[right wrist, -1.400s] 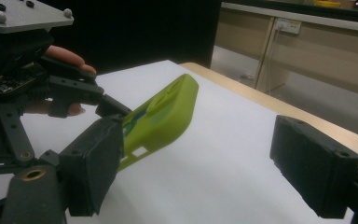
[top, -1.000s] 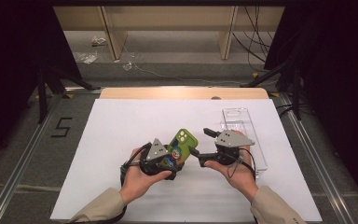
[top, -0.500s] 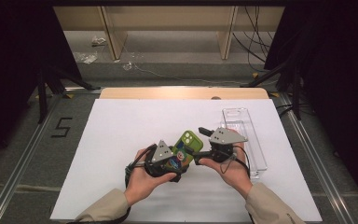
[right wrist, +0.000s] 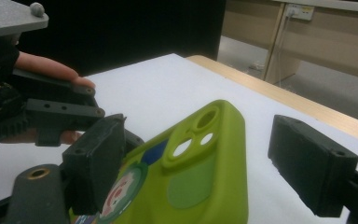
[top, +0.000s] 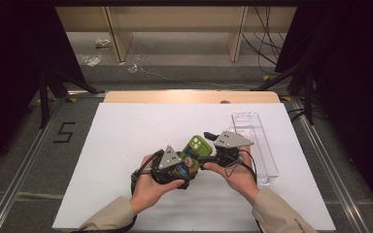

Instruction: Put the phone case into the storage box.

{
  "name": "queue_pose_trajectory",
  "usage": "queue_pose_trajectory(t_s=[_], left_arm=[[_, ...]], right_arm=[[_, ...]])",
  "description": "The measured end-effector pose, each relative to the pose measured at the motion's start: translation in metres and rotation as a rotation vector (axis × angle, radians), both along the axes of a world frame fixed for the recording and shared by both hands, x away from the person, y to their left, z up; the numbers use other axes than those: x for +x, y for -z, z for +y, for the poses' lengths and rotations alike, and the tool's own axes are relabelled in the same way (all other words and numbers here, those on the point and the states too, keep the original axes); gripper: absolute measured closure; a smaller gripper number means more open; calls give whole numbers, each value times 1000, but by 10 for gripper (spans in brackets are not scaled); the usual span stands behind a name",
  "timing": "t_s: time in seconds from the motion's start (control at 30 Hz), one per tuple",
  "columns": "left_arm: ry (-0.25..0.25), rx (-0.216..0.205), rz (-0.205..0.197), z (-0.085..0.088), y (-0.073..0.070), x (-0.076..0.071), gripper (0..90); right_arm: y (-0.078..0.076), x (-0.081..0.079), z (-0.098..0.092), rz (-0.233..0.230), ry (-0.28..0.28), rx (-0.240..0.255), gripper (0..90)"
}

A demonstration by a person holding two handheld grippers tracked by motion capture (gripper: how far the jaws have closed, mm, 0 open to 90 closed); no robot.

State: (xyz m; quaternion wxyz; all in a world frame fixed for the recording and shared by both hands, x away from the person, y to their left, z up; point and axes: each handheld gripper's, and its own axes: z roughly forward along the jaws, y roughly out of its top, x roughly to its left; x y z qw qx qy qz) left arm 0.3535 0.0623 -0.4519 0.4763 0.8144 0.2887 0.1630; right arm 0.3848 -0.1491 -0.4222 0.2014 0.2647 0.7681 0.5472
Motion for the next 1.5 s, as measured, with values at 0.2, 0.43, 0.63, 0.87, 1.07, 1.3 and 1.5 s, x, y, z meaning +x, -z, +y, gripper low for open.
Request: queue_pose_trajectory(t_s=[0.2, 0.43, 0.63, 0.87, 1.07, 1.3, 1.5], left_arm=[[0, 0, -4, 0, 0, 0, 162], [0, 2, -3, 0, 1, 0, 162], [-1, -1, -5, 0, 1, 0, 163], [0, 0, -3, -1, 1, -1, 162], [1, -1, -4, -1, 1, -1, 162], [1, 3, -2, -1, 2, -1, 162], [0, 6, -3, -1, 3, -1, 162]], right_arm=[[1, 1, 1, -2, 10, 3, 261], [2, 2, 3, 9, 15, 9, 353], [2, 3, 4, 8, 29, 14, 415], [1, 5, 5, 16, 27, 27, 480], [1, 6, 5, 24, 26, 38, 532], [2, 8, 4, 45, 40, 54, 593], [1, 9, 3, 70, 45, 82, 628]])
